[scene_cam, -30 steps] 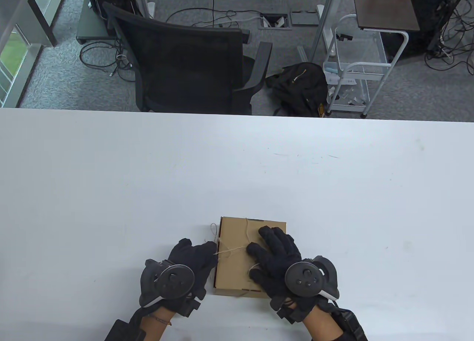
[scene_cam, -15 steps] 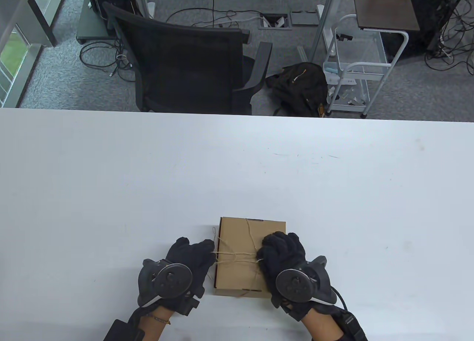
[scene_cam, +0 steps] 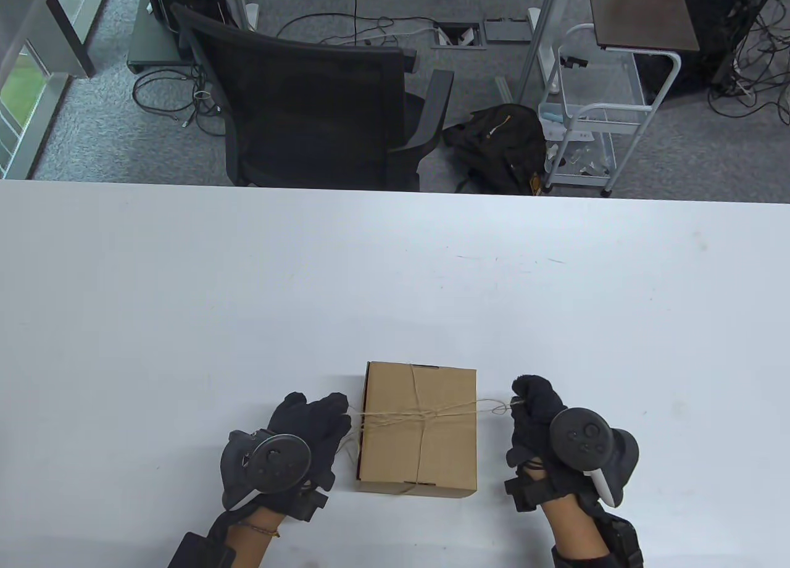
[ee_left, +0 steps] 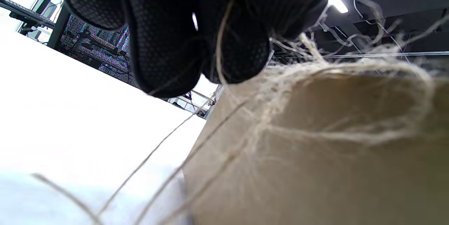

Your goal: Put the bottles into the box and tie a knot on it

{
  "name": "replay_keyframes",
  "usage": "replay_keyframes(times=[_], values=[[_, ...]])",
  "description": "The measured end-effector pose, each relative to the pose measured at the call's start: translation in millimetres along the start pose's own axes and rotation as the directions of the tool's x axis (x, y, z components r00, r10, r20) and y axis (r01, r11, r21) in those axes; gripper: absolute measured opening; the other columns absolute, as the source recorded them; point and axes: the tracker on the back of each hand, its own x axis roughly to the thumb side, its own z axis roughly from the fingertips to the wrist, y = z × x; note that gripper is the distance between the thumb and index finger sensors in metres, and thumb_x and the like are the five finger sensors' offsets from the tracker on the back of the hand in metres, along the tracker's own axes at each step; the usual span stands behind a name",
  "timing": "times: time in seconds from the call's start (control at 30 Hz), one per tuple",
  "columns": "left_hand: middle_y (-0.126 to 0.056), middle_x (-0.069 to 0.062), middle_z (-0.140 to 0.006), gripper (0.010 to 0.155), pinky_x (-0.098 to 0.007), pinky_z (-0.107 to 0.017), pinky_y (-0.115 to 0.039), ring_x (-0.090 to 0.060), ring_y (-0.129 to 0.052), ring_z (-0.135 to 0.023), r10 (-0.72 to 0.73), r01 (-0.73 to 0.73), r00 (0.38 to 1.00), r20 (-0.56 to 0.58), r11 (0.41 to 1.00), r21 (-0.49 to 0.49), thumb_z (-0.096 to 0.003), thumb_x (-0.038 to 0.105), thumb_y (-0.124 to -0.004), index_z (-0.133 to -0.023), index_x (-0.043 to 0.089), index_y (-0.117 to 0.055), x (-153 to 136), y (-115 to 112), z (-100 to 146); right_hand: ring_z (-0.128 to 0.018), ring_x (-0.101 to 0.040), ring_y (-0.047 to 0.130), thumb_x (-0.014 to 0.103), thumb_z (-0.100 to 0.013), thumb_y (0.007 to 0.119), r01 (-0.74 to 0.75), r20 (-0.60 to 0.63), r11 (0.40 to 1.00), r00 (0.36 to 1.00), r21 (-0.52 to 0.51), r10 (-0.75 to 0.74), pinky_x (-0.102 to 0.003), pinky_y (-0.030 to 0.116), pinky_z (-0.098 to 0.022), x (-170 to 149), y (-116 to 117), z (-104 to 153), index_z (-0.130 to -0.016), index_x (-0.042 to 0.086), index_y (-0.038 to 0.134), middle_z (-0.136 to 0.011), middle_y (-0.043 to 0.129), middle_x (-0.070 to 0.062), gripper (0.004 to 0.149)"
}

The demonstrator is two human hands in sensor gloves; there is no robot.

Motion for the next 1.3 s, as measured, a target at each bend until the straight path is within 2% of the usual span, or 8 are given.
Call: replay_keyframes(times=[0.1, 0.2, 0.3, 0.67, 0.77, 1.03, 1.13, 1.3], values=[[-0.109, -0.001, -0.063, 0.048, -0.066, -0.063, -0.075, -0.034, -0.112, -0.060, 0.001, -0.001, 1.000, 0.007, 1.000, -0.004, -0.0491, 0.037, -0.086, -0.091, 0.015, -0.083, 2, -1, 0, -0.087, -0.059, 0.057, 0.007, -0.042, 0.080, 0.026, 0.145, 0.994, 0.989, 0.103, -0.041, -0.074, 0.047, -0.063, 14, 9, 0, -0.106, 0.017, 0.058, -0.105, 0.050, -0.032, 0.069], [-0.110, -0.001, -0.063, 0.048, -0.066, -0.063, -0.075, -0.034, -0.112, -0.060, -0.003, 0.003, 1.000, 0.015, 1.000, -0.009, -0.0490, 0.037, -0.086, -0.091, 0.015, -0.083, 3, -1, 0, -0.093, -0.061, 0.037, 0.000, -0.038, 0.073, 0.264, 0.275, 0.938, 0.906, 0.226, -0.321, -0.075, 0.034, -0.065, 28, 17, 2, -0.104, 0.017, 0.064, -0.111, 0.040, -0.028, 0.069], [-0.109, -0.001, -0.063, 0.048, -0.066, -0.063, -0.075, -0.034, -0.112, -0.060, 0.004, -0.004, 1.000, 0.018, 1.000, -0.010, -0.0492, 0.037, -0.086, -0.092, 0.015, -0.083, 3, -2, 0, -0.097, -0.057, 0.024, 0.021, -0.048, 0.078, 0.297, 0.304, 0.900, 0.867, 0.320, -0.394, -0.073, 0.022, -0.065, 39, 30, 7, -0.107, 0.012, 0.061, -0.114, 0.033, -0.024, 0.062], [-0.108, -0.001, -0.067, 0.069, -0.066, -0.064, -0.074, -0.035, -0.110, -0.062, 0.045, -0.045, 0.999, 0.012, 0.999, -0.027, -0.0490, 0.039, -0.087, -0.110, 0.017, -0.064, 3, -4, -1, -0.094, -0.051, 0.054, 0.032, -0.047, 0.084, 0.095, 0.349, 0.983, 0.926, 0.156, -0.145, -0.074, 0.038, -0.065, 53, 38, 6, -0.079, 0.008, 0.084, -0.102, 0.067, -0.021, 0.040], [-0.103, -0.008, -0.078, 0.072, -0.068, -0.064, -0.072, -0.040, -0.106, -0.068, 0.099, -0.098, 0.995, 0.012, 0.994, -0.041, -0.0518, 0.045, -0.079, -0.115, 0.020, -0.054, 5, -5, -3, -0.093, -0.053, 0.051, 0.038, -0.051, 0.070, 0.160, 0.336, 0.970, 0.917, 0.182, -0.215, -0.073, 0.037, -0.065, 51, 38, 6, -0.078, 0.006, 0.085, -0.102, 0.066, -0.022, 0.045], [-0.051, -0.024, -0.121, 0.075, -0.075, -0.069, -0.056, -0.060, -0.062, -0.104, -0.001, 0.004, 0.999, 0.040, 0.996, -0.089, -0.0489, 0.059, -0.080, -0.115, 0.030, -0.062, 33, -13, -10, -0.094, -0.050, 0.053, 0.033, -0.045, 0.087, 0.120, 0.309, 0.979, 0.936, 0.167, -0.168, -0.074, 0.039, -0.065, 52, 39, 7, -0.076, 0.009, 0.084, -0.102, 0.066, -0.020, 0.040], [-0.040, -0.027, -0.126, 0.071, -0.078, -0.070, -0.049, -0.064, -0.046, -0.109, 0.003, 0.006, 0.997, 0.072, 0.992, -0.124, -0.0477, 0.055, -0.086, -0.111, 0.027, -0.070, 45, -17, -13, -0.095, -0.049, 0.048, 0.033, -0.043, 0.088, 0.176, 0.257, 0.960, 0.938, 0.218, -0.230, -0.074, 0.036, -0.064, 48, 40, 3, -0.091, 0.011, 0.077, -0.105, 0.060, -0.020, 0.053], [-0.041, -0.027, -0.126, 0.070, -0.081, -0.070, -0.044, -0.064, -0.041, -0.111, -0.060, 0.078, 0.993, 0.100, 0.980, -0.181, -0.0462, 0.052, -0.089, -0.108, 0.023, -0.075, 64, -25, -18, -0.094, -0.057, 0.041, 0.026, -0.044, 0.086, 0.183, 0.262, 0.952, 0.933, 0.245, -0.247, -0.075, 0.031, -0.064, 50, 40, 6, -0.083, 0.015, 0.087, -0.108, 0.054, -0.024, 0.040]])
